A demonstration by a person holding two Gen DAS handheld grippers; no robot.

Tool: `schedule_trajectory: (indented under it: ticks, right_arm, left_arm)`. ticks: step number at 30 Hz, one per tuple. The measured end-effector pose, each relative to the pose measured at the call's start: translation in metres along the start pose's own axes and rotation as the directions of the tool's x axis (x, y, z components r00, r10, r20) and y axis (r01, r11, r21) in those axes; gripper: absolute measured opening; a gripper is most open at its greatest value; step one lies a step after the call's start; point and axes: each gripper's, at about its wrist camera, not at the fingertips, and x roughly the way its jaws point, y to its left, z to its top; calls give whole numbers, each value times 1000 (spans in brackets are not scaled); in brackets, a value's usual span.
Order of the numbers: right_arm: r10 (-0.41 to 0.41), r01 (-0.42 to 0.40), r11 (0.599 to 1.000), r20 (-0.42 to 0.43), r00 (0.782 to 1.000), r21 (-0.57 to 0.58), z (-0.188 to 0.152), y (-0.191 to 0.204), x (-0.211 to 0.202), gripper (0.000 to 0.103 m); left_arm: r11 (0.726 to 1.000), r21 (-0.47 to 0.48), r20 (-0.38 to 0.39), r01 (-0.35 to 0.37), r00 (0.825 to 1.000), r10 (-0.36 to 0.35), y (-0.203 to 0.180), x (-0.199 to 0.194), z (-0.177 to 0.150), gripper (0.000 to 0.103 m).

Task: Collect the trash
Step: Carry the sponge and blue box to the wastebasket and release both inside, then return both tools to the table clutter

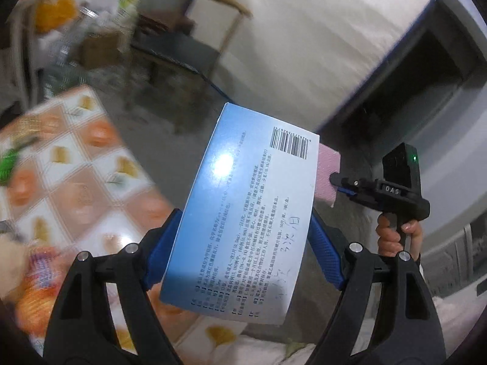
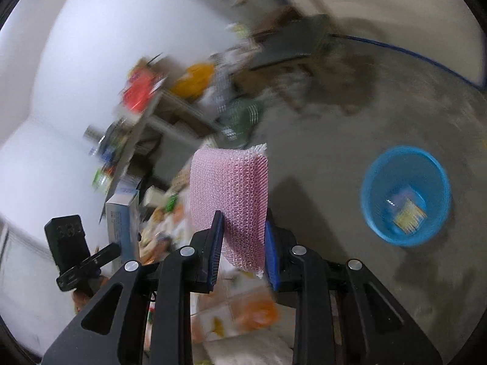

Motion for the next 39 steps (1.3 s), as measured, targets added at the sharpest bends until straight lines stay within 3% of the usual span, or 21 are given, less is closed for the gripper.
schedule_trajectory:
  ticks: [4, 12, 16, 19, 20, 22, 25, 28, 32, 39]
  right_arm:
    - [-74, 67, 984, 37, 997, 162, -15, -72, -9, 26]
    - [-185, 154, 905, 40, 982, 397, -22, -179, 11, 25]
    - [-229, 184, 869, 43, 973, 460, -15, -214, 23, 26]
    - [-260, 204, 844, 45, 965, 497, -3, -236, 38, 31]
    - [-274, 213, 829, 44, 961, 518, 0, -247, 44, 44]
    - [-290, 220, 808, 44, 956, 546, 1, -271, 54, 56]
    - [-389, 317, 748, -2, 921, 583, -8, -295, 60, 56]
    - [-371, 296, 731, -6, 929, 614, -26, -307, 57, 56]
    - [-397, 329, 745, -11, 918, 579, -38, -303, 46, 56]
    - [-390, 322, 795, 26, 921, 515, -52, -271, 17, 56]
  left_arm:
    - [1000, 13, -125, 27, 992, -25, -26, 82, 10, 76]
    - [999, 20, -319, 46, 947, -37, -69, 226, 14, 76]
    - [999, -2, -339, 47, 940, -45, -81, 273, 15, 76]
    - [999, -34, -304, 32, 952, -41, -87, 304, 24, 91]
    - [999, -40, -280, 14, 960, -25, -90, 312, 29, 92]
    - [999, -50, -261, -17, 965, 3, -94, 325, 31, 92]
    - [995, -103, -282, -15, 959, -15, -92, 331, 27, 92]
    - [996, -82, -278, 20, 960, -42, -91, 320, 21, 92]
    - [999, -28, -247, 20, 969, -26, -90, 290, 14, 92]
    - [1000, 2, -165, 28, 986, -27, -84, 236, 15, 92]
